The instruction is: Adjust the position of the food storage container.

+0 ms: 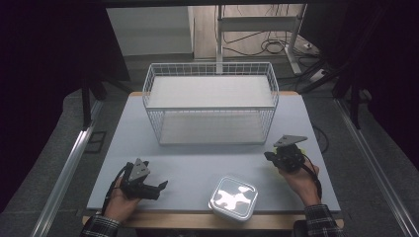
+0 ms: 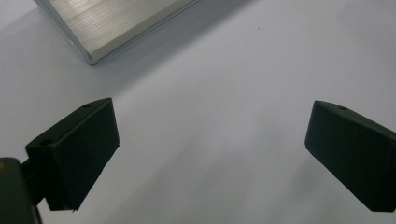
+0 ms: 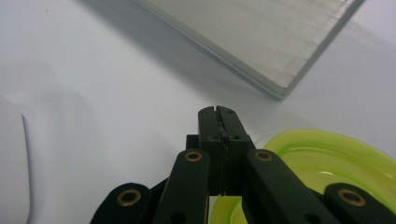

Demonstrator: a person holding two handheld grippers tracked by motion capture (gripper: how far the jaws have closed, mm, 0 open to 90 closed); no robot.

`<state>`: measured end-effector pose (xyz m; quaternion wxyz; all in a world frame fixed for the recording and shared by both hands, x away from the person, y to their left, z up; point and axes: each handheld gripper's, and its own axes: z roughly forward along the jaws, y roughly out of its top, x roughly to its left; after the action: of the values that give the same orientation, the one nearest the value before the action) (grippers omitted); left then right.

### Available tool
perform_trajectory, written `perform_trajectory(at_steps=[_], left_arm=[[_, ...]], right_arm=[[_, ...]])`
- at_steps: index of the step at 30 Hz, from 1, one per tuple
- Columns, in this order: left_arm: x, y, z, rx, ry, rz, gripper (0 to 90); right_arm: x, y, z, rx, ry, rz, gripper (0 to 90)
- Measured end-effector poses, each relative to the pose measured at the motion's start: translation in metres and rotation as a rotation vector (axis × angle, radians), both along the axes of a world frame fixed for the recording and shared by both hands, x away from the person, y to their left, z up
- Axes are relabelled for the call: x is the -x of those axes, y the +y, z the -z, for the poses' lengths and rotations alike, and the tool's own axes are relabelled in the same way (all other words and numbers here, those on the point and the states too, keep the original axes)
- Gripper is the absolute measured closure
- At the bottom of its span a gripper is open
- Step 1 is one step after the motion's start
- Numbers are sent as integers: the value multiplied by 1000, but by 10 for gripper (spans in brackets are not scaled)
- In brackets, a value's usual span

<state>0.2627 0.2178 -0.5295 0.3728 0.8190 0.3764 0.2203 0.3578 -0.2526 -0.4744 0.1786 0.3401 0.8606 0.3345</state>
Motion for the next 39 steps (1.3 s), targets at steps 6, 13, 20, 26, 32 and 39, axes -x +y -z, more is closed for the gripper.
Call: perform_trajectory(at_steps=[6,13,20,26,32,39], left_arm=[[1,-2,-1,7,17,0,23],[6,-9,-5,41,54,38,0],[17,-43,-12,97,61,196,180],[24,-68,-17,139,46,284,419],[25,-100,-11,131,91,383,676],[21,-121,-5,119,139,406,783]], right_arm=[[17,6,-4,-40,-9,-24,889],[60,13,-3,-57,5,-69,888],[99,16,1,-75,43,-102,884],[116,14,3,-83,70,-100,884],[134,15,14,-73,145,-124,883],[139,24,16,-76,159,-156,880]])
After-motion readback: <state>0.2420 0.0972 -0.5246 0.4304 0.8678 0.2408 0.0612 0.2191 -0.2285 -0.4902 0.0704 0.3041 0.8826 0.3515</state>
